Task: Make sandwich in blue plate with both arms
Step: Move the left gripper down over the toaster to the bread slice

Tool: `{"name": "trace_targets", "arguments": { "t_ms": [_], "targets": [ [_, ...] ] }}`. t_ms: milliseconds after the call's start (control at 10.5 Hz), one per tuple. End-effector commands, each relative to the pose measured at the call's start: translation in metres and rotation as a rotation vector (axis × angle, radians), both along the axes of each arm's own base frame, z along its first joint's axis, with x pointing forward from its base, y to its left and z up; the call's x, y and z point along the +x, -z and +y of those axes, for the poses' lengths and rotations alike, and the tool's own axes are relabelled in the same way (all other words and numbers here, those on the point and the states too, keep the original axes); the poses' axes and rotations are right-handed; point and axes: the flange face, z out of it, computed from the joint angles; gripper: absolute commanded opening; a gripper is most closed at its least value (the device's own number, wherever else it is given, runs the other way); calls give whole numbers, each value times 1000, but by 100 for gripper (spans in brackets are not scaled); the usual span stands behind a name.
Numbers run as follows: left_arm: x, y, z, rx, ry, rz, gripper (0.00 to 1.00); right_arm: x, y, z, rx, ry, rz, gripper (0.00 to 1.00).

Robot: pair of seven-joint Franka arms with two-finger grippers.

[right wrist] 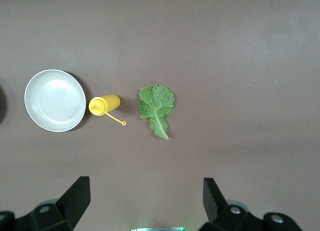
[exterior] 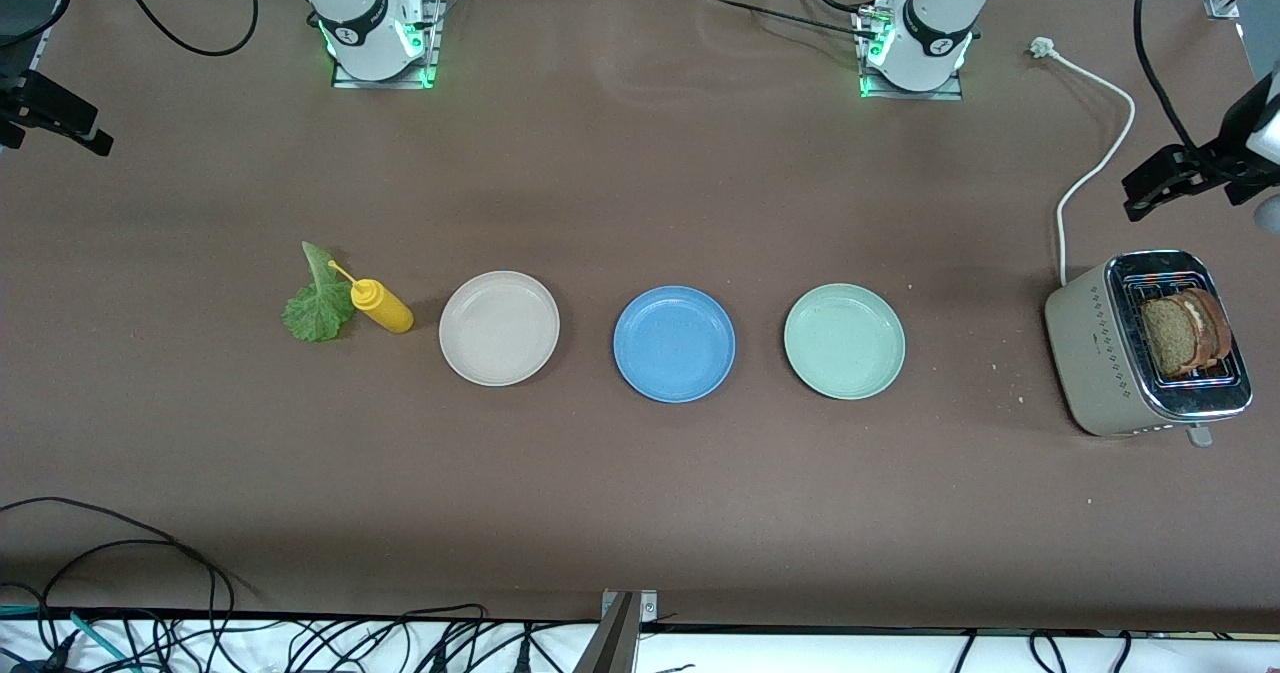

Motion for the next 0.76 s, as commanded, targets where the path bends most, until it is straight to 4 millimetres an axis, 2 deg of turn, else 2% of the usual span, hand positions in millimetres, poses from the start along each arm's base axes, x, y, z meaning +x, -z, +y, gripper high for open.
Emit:
{"name": "trace_targets", "arguments": {
  "t_ms": [0, 382, 573, 668],
  "targets": [
    [9, 16, 28, 2, -19, 48, 100, 0, -7, -1, 14, -1, -7, 100],
    [22, 50, 67, -50, -86, 94, 100, 0, -7, -3, 14, 2, -5, 100],
    [33, 66, 75, -31, -93, 89, 100, 0, -7, -1, 16, 0, -6, 100],
    [42, 84, 73, 23, -78, 115, 100, 0, -7, -2, 16, 2, -7, 100]
  ]
}}
